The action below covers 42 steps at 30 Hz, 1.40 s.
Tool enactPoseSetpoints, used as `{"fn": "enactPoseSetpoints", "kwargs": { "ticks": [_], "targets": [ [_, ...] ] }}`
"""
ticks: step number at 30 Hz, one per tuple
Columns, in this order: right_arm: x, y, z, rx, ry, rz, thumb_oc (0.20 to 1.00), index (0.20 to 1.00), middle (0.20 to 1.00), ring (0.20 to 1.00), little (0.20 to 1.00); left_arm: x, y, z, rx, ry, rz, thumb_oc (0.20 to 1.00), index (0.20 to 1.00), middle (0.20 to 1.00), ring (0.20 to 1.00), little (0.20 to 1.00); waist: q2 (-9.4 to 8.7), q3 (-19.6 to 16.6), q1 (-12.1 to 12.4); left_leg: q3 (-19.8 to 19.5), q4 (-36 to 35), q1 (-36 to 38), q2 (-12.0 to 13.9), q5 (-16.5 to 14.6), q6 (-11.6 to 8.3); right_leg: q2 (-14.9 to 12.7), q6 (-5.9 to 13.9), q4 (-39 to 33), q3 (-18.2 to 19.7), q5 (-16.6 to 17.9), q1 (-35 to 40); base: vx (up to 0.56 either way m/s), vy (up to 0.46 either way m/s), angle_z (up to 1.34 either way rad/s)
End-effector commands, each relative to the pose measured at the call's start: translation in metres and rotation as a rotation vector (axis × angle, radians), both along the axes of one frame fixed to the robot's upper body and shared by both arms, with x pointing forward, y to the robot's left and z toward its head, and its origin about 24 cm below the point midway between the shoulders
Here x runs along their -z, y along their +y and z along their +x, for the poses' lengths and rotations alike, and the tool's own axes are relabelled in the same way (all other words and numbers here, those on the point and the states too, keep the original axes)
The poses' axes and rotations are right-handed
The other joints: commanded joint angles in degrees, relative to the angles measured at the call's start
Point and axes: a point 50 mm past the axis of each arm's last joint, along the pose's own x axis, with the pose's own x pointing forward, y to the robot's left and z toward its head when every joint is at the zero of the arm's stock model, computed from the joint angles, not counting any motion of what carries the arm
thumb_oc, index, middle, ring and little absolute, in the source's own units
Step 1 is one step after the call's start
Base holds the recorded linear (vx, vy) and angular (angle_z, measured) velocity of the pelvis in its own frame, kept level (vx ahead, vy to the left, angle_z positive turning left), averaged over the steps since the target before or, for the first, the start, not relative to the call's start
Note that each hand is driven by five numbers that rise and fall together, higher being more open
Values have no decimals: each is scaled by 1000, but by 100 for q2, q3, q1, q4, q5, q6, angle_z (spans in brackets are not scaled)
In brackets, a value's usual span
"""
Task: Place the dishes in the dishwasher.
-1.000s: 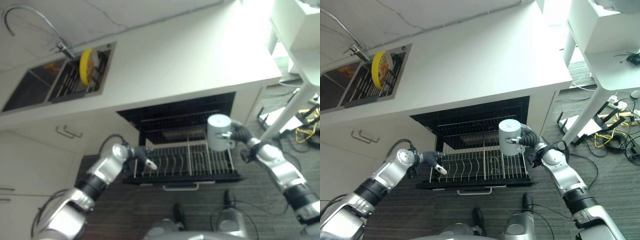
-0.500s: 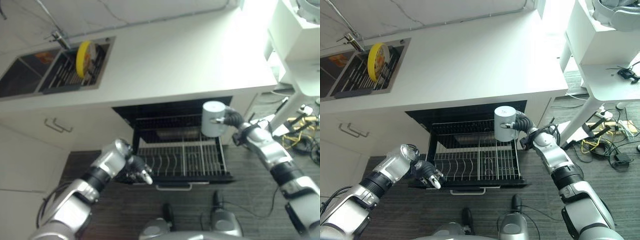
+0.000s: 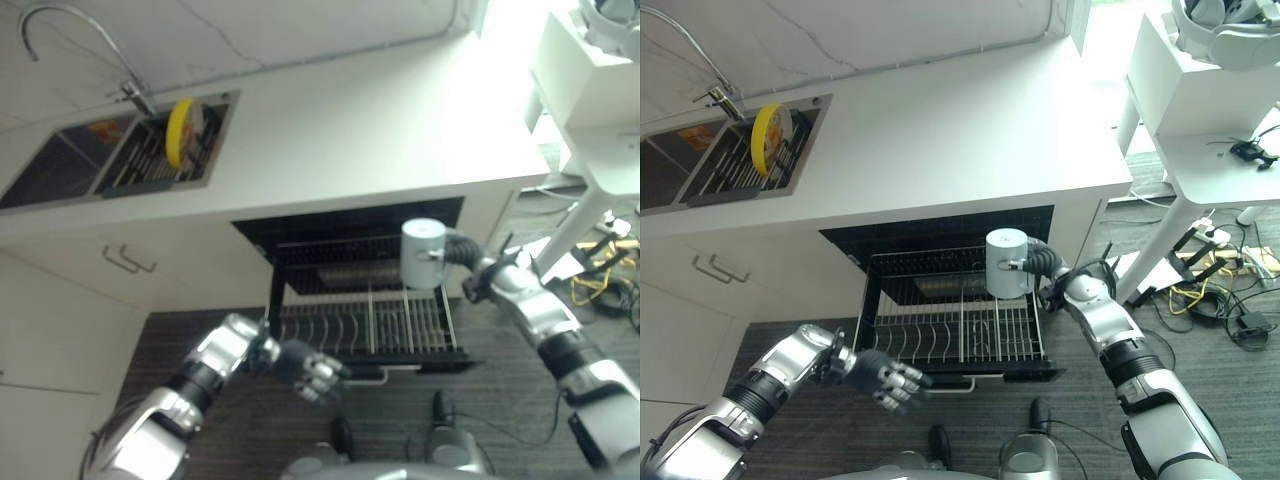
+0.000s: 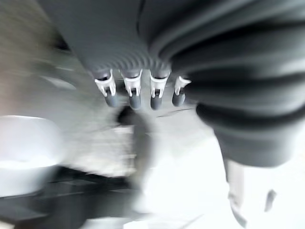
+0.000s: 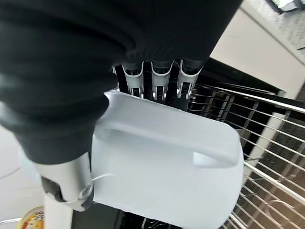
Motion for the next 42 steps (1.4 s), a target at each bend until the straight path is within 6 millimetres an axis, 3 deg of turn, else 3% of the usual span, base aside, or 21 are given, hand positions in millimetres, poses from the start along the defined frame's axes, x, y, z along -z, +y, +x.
{"fn": "enactPoseSetpoints", "kwargs": {
  "ticks": [1, 6, 10, 21, 28, 39, 40, 41, 42],
  "targets": [
    [-27, 12, 15, -35, -123, 27, 200, 200, 200, 200, 200, -23, -8, 27, -184, -80, -130, 1000, 1000, 1000, 1000, 1000, -175, 57, 121, 70, 14, -59, 46, -302, -108, -286, 247, 160, -406, -712, 392, 40, -19, 0],
    [-8, 16, 8, -19, -73, 40, 200, 200, 200, 200, 200, -45, -17, 39, -347, -183, -447, 1000, 1000, 1000, 1000, 1000, -274, 50, 174, 63, 26, 4, 67, -298, -113, -323, 245, 227, -487, -700, 418, 71, -42, 7],
    [6, 14, 4, 0, -29, 34, 200, 200, 200, 200, 200, -54, -22, 42, -397, -232, -501, 1000, 1000, 1000, 1000, 1000, -271, 33, 189, 63, 43, 66, 65, -309, -100, -334, 229, 296, -491, -710, 429, 88, -10, 0],
    [32, 11, 6, 113, 66, 30, 200, 200, 200, 200, 200, -2, -28, 33, -635, -153, -392, 1000, 1000, 1000, 1000, 1000, -325, 209, 378, -71, 158, -44, 86, -246, -86, -340, 225, 439, -524, -673, 332, 31, -54, 3],
    [15, -11, 26, 211, 41, -4, 200, 200, 200, 200, 200, -15, -31, 38, -640, -188, -474, 1000, 1000, 1000, 1000, 1000, -227, 560, 533, -154, 273, -324, 57, -194, -88, -424, 217, 577, -583, -621, 86, -79, -37, 6],
    [-5, -34, 41, 320, 31, -44, 200, 200, 200, 200, 200, -35, -43, 47, -600, -212, -573, 1000, 1000, 1000, 1000, 1000, -43, 847, 604, -196, 249, -517, -5, -143, -84, -472, 213, 698, -608, -603, -185, -66, 17, 4],
    [-7, -35, 42, 328, 31, -34, 269, 269, 269, 269, 269, -36, -43, 47, -598, -215, -578, 1000, 1000, 1000, 1000, 1000, -38, 870, 608, -207, 247, -534, -15, -142, -81, -474, 213, 703, -605, -603, -204, -69, 9, 6],
    [-8, -35, 43, 341, 32, -27, 514, 514, 514, 514, 514, -38, -43, 48, -597, -215, -584, 1000, 1000, 1000, 1000, 1000, -29, 888, 610, -214, 249, -546, -23, -144, -79, -479, 214, 717, -607, -602, -225, -76, 5, 8],
    [-8, -36, 43, 352, 33, -23, 1000, 1000, 1000, 1000, 1000, -39, -44, 50, -595, -218, -587, 1000, 1000, 1000, 1000, 1000, -24, 910, 611, -224, 237, -560, -29, -144, -74, -484, 218, 724, -613, -595, -252, -72, 1, 7]
  ]
}}
